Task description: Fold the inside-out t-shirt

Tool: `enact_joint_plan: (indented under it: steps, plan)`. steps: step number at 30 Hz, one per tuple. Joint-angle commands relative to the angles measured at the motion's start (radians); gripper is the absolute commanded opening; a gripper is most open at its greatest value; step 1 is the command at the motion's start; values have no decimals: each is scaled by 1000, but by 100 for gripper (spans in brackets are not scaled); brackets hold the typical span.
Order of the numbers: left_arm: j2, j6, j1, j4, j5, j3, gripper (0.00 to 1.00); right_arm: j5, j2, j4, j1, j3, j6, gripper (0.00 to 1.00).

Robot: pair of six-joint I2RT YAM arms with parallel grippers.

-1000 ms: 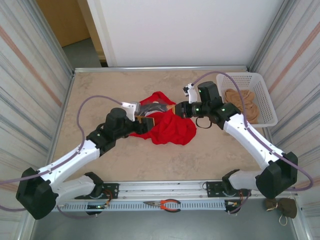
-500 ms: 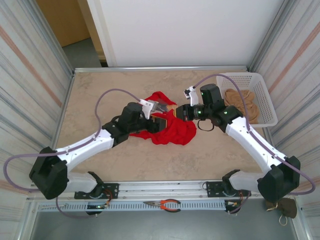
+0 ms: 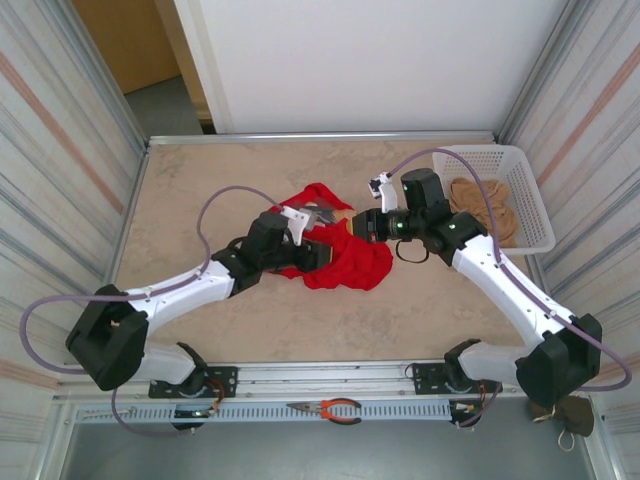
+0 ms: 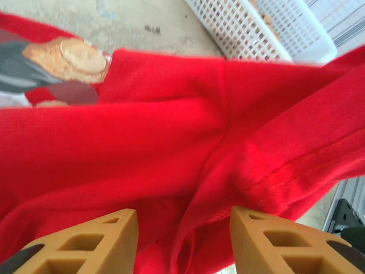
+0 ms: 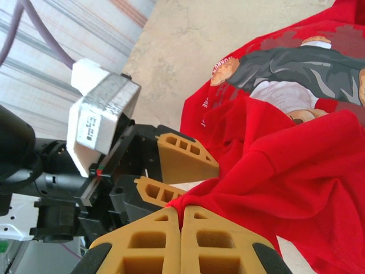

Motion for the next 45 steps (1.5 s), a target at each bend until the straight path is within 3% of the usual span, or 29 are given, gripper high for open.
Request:
enact_joint_plan:
  steps: [1, 15, 20, 24, 28, 31, 38, 42, 43, 45]
  plan:
    - [-24, -27, -3, 53, 19, -42, 49, -5, -32, 7, -8, -7, -12, 0]
    - [53, -39, -3, 109, 51, 7, 40, 1, -38, 6, -8, -14, -6, 0]
    - [64, -32, -2, 95, 52, 37, 13, 14, -47, 1, -14, -23, -9, 0]
    - [-29, -20, -3, -33, -75, 74, 0, 73, -38, -6, -30, -55, -16, 0]
    - [-165, -8, -3, -126, -202, 94, 0, 301, 19, -56, -33, -74, -10, 0]
    - [-228, 2, -3, -146, -214, 103, 0, 405, 41, -42, -35, -89, 20, 0]
    - [-263, 3, -3, -150, -163, 88, 0, 405, 28, 16, -34, -71, 52, 0]
    - [-262, -6, -3, -146, -159, 58, 0, 323, -1, 47, -35, -63, 59, 0]
    - [-256, -6, -2, -149, -161, 48, 2, 289, -8, 49, -34, -57, 61, 0]
    - [-244, -8, -2, -146, -166, 28, 19, 232, -15, 47, -29, -43, 57, 0]
